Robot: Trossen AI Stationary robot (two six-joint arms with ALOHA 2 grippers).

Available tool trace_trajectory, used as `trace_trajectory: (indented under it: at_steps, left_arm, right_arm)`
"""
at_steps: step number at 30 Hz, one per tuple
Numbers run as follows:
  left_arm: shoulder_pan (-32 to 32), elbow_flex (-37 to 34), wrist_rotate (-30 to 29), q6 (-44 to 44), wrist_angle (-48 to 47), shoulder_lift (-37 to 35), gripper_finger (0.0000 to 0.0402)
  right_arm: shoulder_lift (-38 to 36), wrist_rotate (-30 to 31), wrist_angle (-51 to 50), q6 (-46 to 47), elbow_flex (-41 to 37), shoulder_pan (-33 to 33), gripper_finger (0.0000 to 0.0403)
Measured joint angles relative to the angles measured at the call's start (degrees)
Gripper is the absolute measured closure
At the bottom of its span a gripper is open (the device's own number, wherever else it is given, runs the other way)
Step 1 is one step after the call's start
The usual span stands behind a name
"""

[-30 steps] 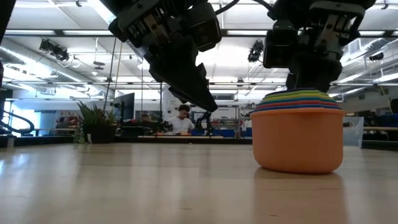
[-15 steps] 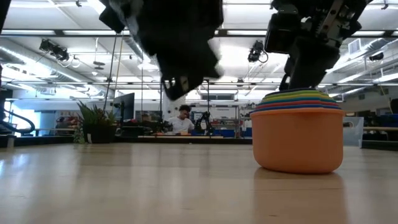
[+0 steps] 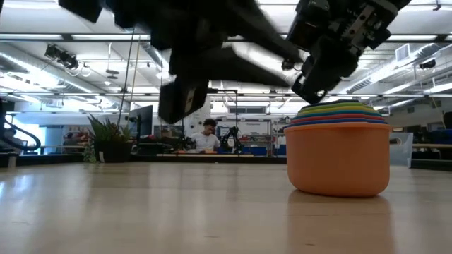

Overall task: Nest measuring cups in basket
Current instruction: Put the stacked measuring cups into the bin

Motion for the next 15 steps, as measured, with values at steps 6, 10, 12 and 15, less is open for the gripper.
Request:
trace_trajectory:
  at_steps: [6, 10, 12, 15]
  left_arm:
    - [0.3, 0.0, -1.0, -7.8, 2.7, 3.6, 0.0315]
    - [0.5, 0.0, -0.8, -10.5, 3.8, 5.1, 0.0315]
    - [0.7, 0.0, -0.9, -11.3, 4.3, 5.4, 0.0315]
    - [0.9, 0.0, -1.0, -11.5, 3.9, 5.5, 0.0315]
  right_arm:
    - [0.0, 0.2, 0.1, -4.7, 1.7, -2.6, 0.0402]
    - [0.0, -0.2, 0.1, -6.0, 1.8, -3.8, 0.0402]
    - [0.0, -0.2, 0.1, -6.9, 1.8, -4.1, 0.0402]
    - [0.7, -0.3, 0.5, -8.8, 1.8, -4.5, 0.0402]
